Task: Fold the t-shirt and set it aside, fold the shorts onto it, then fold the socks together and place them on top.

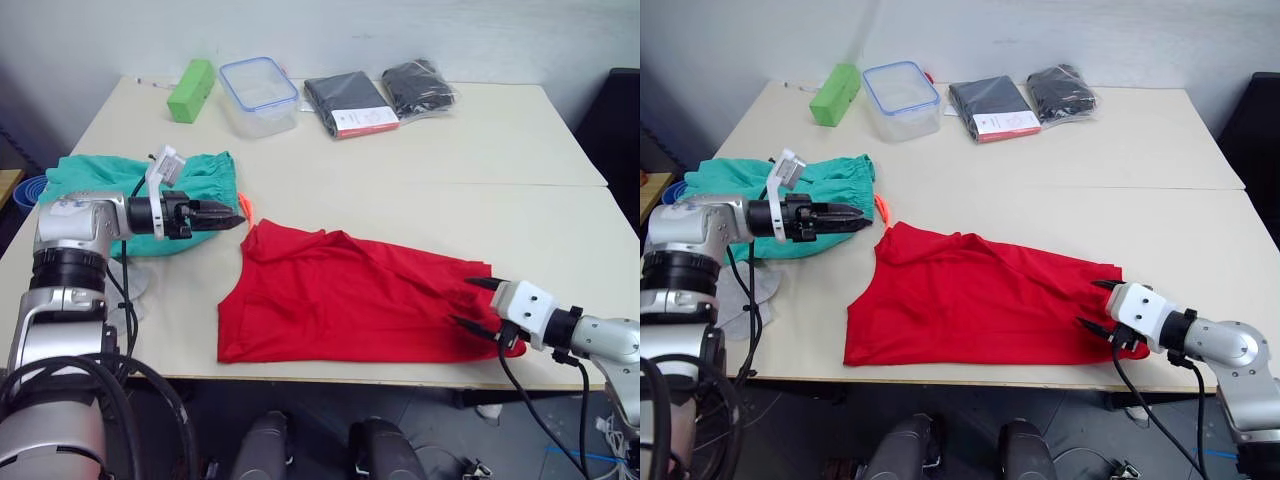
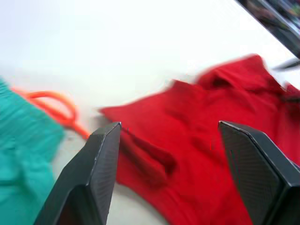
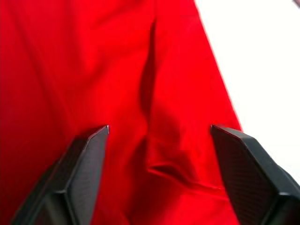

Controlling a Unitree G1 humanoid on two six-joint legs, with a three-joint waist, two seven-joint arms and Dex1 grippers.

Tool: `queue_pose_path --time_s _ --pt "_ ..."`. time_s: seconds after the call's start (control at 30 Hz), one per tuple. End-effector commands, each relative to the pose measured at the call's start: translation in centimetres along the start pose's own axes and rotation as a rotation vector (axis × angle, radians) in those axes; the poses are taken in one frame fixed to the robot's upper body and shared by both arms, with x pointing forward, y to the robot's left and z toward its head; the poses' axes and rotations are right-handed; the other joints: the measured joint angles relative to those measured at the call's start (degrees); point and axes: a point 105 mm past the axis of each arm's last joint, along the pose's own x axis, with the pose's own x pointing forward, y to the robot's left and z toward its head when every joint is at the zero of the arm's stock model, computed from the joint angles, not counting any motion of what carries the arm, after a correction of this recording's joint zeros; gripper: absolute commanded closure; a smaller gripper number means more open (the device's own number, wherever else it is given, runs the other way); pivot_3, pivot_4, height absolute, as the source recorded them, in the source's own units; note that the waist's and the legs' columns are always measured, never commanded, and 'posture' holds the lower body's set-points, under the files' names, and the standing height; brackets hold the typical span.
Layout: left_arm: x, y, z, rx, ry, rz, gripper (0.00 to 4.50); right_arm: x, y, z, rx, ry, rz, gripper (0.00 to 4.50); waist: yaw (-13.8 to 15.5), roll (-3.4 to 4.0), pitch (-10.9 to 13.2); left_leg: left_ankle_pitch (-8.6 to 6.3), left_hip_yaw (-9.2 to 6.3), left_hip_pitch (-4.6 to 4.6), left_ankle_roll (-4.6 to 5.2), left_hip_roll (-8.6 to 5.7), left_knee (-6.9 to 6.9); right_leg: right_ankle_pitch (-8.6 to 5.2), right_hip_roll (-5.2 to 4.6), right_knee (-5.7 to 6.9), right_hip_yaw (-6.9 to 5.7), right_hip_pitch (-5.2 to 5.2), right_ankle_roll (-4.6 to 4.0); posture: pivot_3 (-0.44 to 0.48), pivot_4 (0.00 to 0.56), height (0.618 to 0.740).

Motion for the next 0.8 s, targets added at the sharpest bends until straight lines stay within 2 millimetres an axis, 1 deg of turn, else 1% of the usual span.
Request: queue_pose_path --time_s 0.03,0.1,0.13,0.27,0.33,0.4,0.5,0.57,0.73,0.8 --pt "1.8 0.7 -0.2 -0.069 0.043 0.059 1.04 -0.9 -1.1 4.1 0.04 -0.128 -0.015 1.19 -0.05 -0.03 0.01 0.0 0.0 -0.01 0.0 0.0 0.0 0.0 0.0 0.0 0.0 0.0 0.0 0.0 0.15 0.74" --pt "3.4 1.0 -0.7 -0.121 0.08 0.111 1.04 -0.9 -0.9 6.3 0.065 -0.194 0.006 1.19 -0.06 -0.08 0.04 0.0 -0.01 -0.06 -0.01 0.02 0.01 0.0 0.0 0.01 -0.01 -0.06 0.0 0.0 0.15 0.74" --pt "3.9 1.1 -0.9 -0.12 0.101 0.126 1.04 -0.8 -0.8 7.4 0.074 -0.225 0.012 1.19 -0.06 -0.1 0.05 0.0 -0.02 -0.08 -0.01 0.02 0.01 0.0 0.0 0.0 -0.01 -0.08 0.0 0.0 0.15 0.74" --pt "5.0 1.1 -1.4 -0.089 0.151 0.142 1.04 -0.6 -0.2 10.9 0.12 -0.317 0.039 1.19 -0.27 -0.14 0.08 -0.01 -0.01 -0.11 -0.04 0.05 -0.01 0.0 0.01 0.0 0.01 -0.14 0.0 0.0 0.15 0.74" --pt "5.4 1.1 -1.5 -0.073 0.161 0.145 1.04 -0.5 0.4 12.1 0.129 -0.34 0.059 1.19 -0.08 -0.15 0.07 -0.02 -0.01 -0.13 -0.07 0.06 -0.03 0.0 0.01 0.0 0.0 -0.17 0.0 0.0 0.15 0.74" --pt "5.6 1.1 -1.6 -0.069 0.161 0.148 1.04 -0.5 0.8 12.6 0.131 -0.344 0.068 1.19 -0.02 -0.17 0.06 -0.02 -0.01 -0.14 -0.07 0.05 -0.02 0.0 -0.01 -0.04 -0.01 -0.16 0.0 0.0 0.15 0.74" --pt "5.8 1.1 -1.4 -0.056 0.143 0.144 1.64 -0.5 1.5 13.2 0.135 -0.348 0.075 1.14 0.02 -0.2 0.05 -0.04 -0.01 -0.15 -0.03 0.03 0.0 0.0 -0.04 -0.12 -0.01 -0.11 0.0 0.0 0.15 0.74" --pt "5.8 1.0 -1.1 -0.057 0.126 0.133 2.22 -0.5 1.8 13.3 0.138 -0.346 0.078 1.14 0.02 -0.22 0.05 -0.05 -0.01 -0.16 -0.02 0.03 -0.01 0.0 -0.04 -0.12 -0.01 -0.12 0.0 0.0 0.15 0.74" --pt "5.8 0.6 -0.2 -0.062 0.065 0.104 3.87 -0.5 2.4 13.3 0.148 -0.339 0.105 1.14 0.01 -0.29 0.09 -0.05 -0.01 -0.19 -0.01 0.03 -0.02 0.0 -0.03 -0.14 -0.03 -0.14 0.0 0.0 0.15 0.74" --pt "5.8 0.4 0.5 -0.037 0.016 0.073 4.48 -0.5 2.5 13.2 0.151 -0.336 0.115 1.14 0.01 -0.3 0.09 -0.05 -0.01 -0.19 -0.01 0.03 -0.02 0.0 -0.03 -0.14 -0.04 -0.14 0.0 0.0 0.15 0.74"
